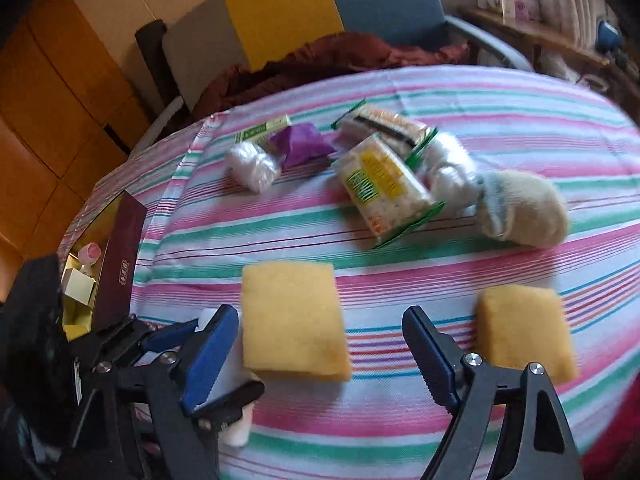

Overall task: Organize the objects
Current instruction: 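Grasp the white sponge with the left gripper while the right gripper grasps a yellow sponge, then carry the white and yellow sponges toward the gold tray with both grippers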

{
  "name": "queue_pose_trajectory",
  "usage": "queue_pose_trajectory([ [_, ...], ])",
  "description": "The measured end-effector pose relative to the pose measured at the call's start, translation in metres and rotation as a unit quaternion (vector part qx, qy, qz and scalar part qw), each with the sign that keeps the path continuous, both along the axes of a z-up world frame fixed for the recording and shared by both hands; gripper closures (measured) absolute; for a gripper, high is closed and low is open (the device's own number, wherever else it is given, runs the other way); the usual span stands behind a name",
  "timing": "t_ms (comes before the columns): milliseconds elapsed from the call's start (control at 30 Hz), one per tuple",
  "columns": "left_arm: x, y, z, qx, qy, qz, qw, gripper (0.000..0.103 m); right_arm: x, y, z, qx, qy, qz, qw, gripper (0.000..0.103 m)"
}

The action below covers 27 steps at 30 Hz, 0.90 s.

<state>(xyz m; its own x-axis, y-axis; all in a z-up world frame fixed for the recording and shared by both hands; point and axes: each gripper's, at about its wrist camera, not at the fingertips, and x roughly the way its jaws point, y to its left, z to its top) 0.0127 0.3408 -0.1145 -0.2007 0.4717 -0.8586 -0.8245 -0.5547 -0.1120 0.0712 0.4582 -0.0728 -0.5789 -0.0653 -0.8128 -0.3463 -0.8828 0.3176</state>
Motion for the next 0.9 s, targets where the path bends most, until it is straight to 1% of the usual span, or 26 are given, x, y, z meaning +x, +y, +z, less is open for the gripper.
queue_pose_trajectory([
  [100,0.000,0.002,-0.002,0.004,0.002,0.001,1.0000,0.034,-0.011,-0.003,-0.008,-0.028,-0.006,0.013,1.000,0.018],
  [133,0.000,0.005,-0.002,0.005,0.002,0.001,1.0000,0.034,-0.013,-0.005,-0.009,-0.031,-0.007,0.014,0.999,0.019],
  [167,-0.001,0.005,-0.002,0.007,0.001,0.001,1.0000,0.034,-0.017,-0.008,-0.012,-0.031,-0.011,0.015,0.999,0.032],
  [200,-0.001,0.006,-0.002,0.008,0.000,0.001,1.0000,0.034,-0.020,-0.010,-0.015,-0.028,-0.018,0.018,0.999,0.047],
  [267,-0.001,0.003,-0.001,0.010,0.000,0.001,1.0000,0.035,-0.022,-0.012,-0.021,-0.028,-0.029,0.022,0.999,0.049],
  [333,-0.001,-0.004,0.002,0.009,-0.002,0.003,0.9999,0.037,-0.021,-0.014,-0.018,-0.017,-0.028,0.026,0.999,0.049],
  [433,-0.002,-0.015,0.011,0.024,-0.009,0.017,0.9995,0.037,-0.018,-0.011,-0.011,-0.005,-0.023,0.014,1.000,0.049],
  [567,-0.005,-0.039,0.038,0.052,0.006,0.038,0.9979,0.037,-0.013,-0.010,0.005,0.010,-0.008,0.005,1.000,0.049],
  [600,-0.007,-0.044,0.042,0.054,0.008,0.043,0.9976,0.037,-0.013,-0.012,0.010,0.013,-0.002,0.004,1.000,0.049],
  [733,-0.015,-0.077,0.066,0.078,0.015,0.079,0.9938,0.037,-0.015,-0.024,0.025,0.021,0.017,0.015,1.000,0.049],
  [900,-0.030,-0.125,0.091,0.106,0.025,0.138,0.9845,0.037,-0.026,-0.057,0.037,0.023,0.034,0.051,0.998,0.049],
])
